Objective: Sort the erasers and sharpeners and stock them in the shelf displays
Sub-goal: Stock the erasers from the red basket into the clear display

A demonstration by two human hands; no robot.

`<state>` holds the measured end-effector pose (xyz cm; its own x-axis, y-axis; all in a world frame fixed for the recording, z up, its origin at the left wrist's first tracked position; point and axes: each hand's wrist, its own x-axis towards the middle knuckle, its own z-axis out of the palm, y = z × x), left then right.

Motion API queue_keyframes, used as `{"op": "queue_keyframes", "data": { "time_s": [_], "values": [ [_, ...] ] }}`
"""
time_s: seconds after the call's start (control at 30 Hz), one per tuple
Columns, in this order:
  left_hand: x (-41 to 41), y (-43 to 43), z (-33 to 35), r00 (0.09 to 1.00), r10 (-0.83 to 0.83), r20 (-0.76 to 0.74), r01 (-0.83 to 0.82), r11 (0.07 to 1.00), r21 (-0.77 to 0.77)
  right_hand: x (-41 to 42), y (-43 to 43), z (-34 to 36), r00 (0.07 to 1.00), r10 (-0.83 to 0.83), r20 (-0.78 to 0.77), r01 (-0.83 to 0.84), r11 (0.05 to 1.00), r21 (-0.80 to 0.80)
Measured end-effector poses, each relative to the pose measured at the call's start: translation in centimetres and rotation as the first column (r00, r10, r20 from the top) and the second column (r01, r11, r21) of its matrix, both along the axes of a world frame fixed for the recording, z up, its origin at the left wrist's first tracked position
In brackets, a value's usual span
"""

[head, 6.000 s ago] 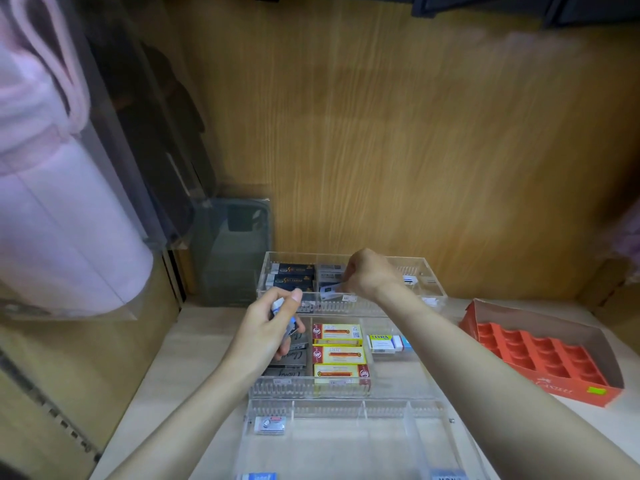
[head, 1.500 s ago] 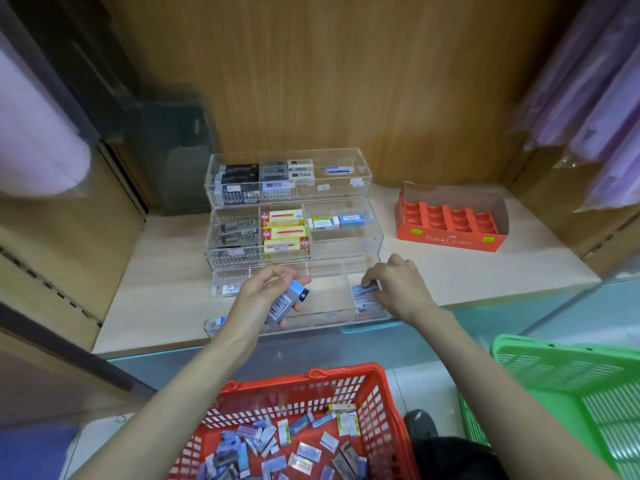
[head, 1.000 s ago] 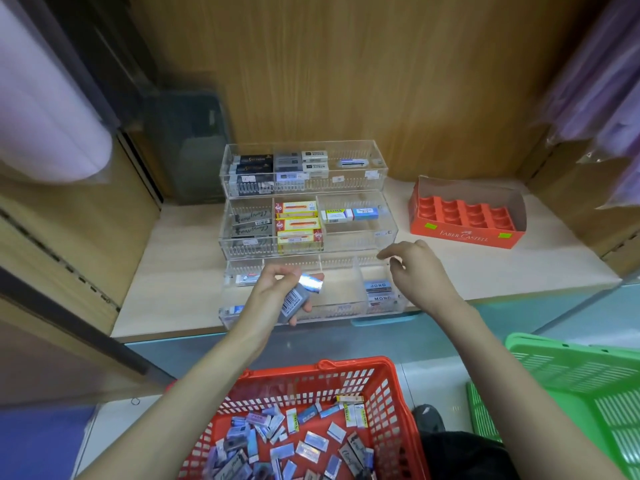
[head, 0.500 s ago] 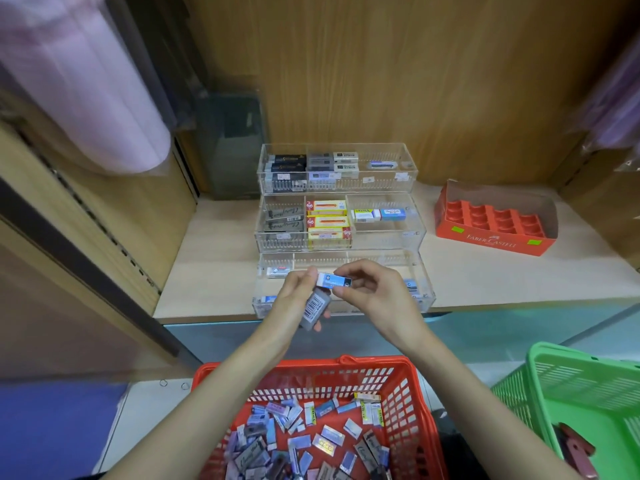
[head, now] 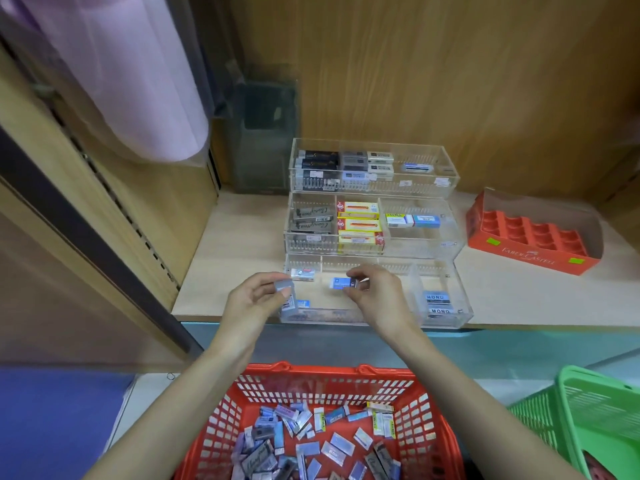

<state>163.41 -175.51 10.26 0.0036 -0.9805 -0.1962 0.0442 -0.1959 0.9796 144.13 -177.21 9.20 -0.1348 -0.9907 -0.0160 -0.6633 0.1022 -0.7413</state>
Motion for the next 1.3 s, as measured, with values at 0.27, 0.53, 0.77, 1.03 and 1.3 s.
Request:
{"op": "queue_keyframes", "data": {
  "time_s": [0.27,0.53,0.77,1.03,1.3],
  "values": [
    [-0.1,-1.0,-0.9,0.989,0.094,-0.117,-0.081,0.990,0.115,1.8,-3.6,-1.8,0.977,-0.011,-0.211,0.026,0.997,0.073],
    [-0.2,-1.2,-0.5,0.955,0.172,-0.241,-0.125,0.972,0.200,2.2,-4.0,-2.2,0.972,-0.056,-0.228,0.083,0.990,0.113],
    [0.2,-0.9,-0.4,0.989,0.054,-0.135,-0.042,0.995,0.092,2.7,-2.6,-0.4,0.929,-0.030,-0.369,0.035,0.999,0.007],
    [-0.3,-0.8,1.6,0.995,-0.095,-0.018,0.089,0.969,-0.229,3.9,2.4,3.6,0.496,-0.173,0.851,-0.147,0.949,0.279],
    [-0.2,-0.8,1.5,0.980,-0.198,0.010,0.198,0.970,-0.138,2.4,2.7,3.1,0.563,-0.110,0.819,-0.034,0.987,0.155]
  ]
}}
